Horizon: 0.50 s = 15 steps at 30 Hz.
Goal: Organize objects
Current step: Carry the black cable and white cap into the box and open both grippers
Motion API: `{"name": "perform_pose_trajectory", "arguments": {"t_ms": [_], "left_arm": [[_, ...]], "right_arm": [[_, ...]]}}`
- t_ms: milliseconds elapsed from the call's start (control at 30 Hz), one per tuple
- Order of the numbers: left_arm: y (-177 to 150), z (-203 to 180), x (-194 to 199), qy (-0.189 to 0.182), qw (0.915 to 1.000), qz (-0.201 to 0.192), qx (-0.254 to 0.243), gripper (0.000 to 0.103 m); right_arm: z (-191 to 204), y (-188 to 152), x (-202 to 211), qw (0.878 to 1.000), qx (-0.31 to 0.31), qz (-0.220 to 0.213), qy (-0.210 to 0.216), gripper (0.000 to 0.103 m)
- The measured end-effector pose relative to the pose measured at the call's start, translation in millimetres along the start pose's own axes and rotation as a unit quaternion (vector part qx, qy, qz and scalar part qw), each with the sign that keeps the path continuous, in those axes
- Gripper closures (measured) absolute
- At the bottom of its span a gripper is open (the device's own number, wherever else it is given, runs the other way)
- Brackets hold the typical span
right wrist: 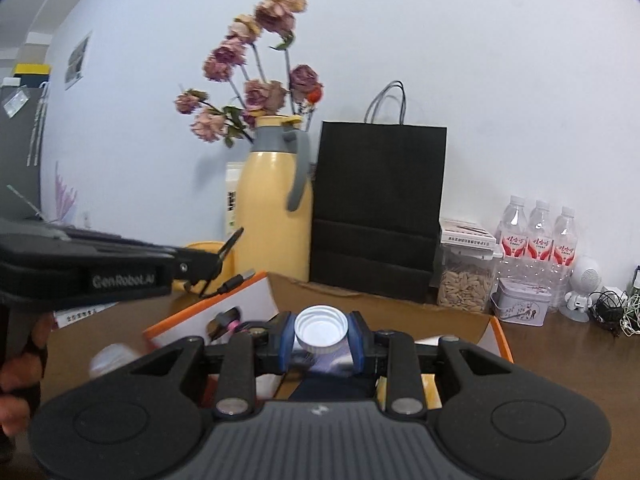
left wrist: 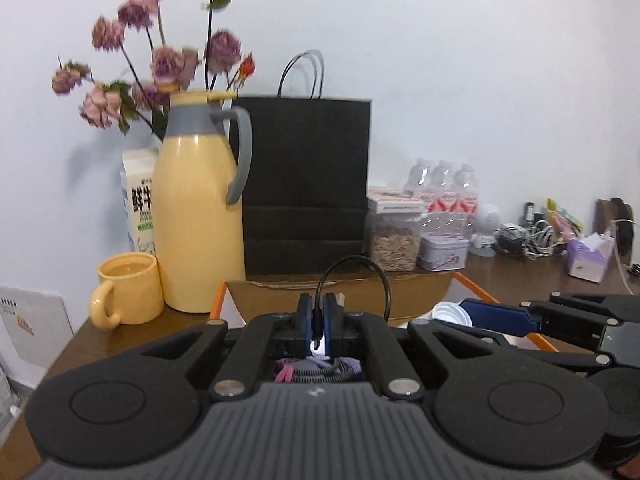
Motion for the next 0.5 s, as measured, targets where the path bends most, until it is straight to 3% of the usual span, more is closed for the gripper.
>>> {"name": "perform_pose_trajectory", "arguments": {"t_ms": [200,333,500], "left_arm": [[-18.3,10.9,-39.9,0.006,0.9992,0.038,0.005,0.097],[-23.1,10.6,-40.3,0.006,0.9991,0.042,0.003,0.097],[-25.1,7.7,-39.4,0.009,0.9992,0.040,-0.001,0.097]], "right_arm": [[-2.4,-12.9,-47.4,0.999,-0.013,0.038,0.006,0.076],[-1.7,-22.8,-61.1,0.997,-0.014,0.071,0.013,0.076],[-1.1,-29.5,-64.6,0.997,-0.011,0.080,0.000,0.076]]}}
Point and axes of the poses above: each gripper's, at about its wrist camera, not at the fingertips, and x roughly against the way its jaws point, z to its left, y to its top, the point moved 3 cm from there along -x, roughly the way its jaws point, and after that the axes turned 14 degrees about -y, right-handed, at the moved point
